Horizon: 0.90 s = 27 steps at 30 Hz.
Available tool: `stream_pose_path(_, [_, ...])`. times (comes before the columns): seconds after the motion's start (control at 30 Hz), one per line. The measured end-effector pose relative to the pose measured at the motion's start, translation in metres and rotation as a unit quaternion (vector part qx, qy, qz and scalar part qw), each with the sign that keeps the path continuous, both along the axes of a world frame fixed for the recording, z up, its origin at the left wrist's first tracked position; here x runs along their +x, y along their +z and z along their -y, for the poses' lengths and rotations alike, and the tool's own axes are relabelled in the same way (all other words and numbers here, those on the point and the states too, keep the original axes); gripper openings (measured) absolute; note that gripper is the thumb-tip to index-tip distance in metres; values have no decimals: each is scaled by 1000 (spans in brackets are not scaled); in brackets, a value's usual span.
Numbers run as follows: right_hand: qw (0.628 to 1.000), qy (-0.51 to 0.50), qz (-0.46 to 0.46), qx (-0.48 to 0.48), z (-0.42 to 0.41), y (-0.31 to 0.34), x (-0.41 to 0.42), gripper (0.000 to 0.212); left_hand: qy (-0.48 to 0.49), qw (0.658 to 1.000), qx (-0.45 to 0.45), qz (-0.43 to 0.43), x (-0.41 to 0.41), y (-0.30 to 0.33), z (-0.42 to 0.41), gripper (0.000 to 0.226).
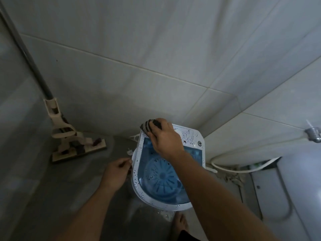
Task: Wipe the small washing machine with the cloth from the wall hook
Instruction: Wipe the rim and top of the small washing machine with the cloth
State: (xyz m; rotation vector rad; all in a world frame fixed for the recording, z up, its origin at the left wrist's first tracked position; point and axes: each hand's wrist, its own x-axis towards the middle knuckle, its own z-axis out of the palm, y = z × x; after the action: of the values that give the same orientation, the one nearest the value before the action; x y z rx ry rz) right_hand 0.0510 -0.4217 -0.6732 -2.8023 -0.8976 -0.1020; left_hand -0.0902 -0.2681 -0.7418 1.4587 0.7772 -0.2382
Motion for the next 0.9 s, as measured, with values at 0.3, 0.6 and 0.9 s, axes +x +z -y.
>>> stream_pose_path(0.3, [1000,-5,10,-14,-6,1,23,43,-25,998,-39,46,8,8,2,42])
stream_pose_path(0.6, [995,93,25,-19,15,-6,-29,40,-27,998,-39,45,8,6,3,47])
stream_pose_path(0.9, [999,-45,1,-15,-14,9,44,36,-50,997,-31,42,7,10,0,44])
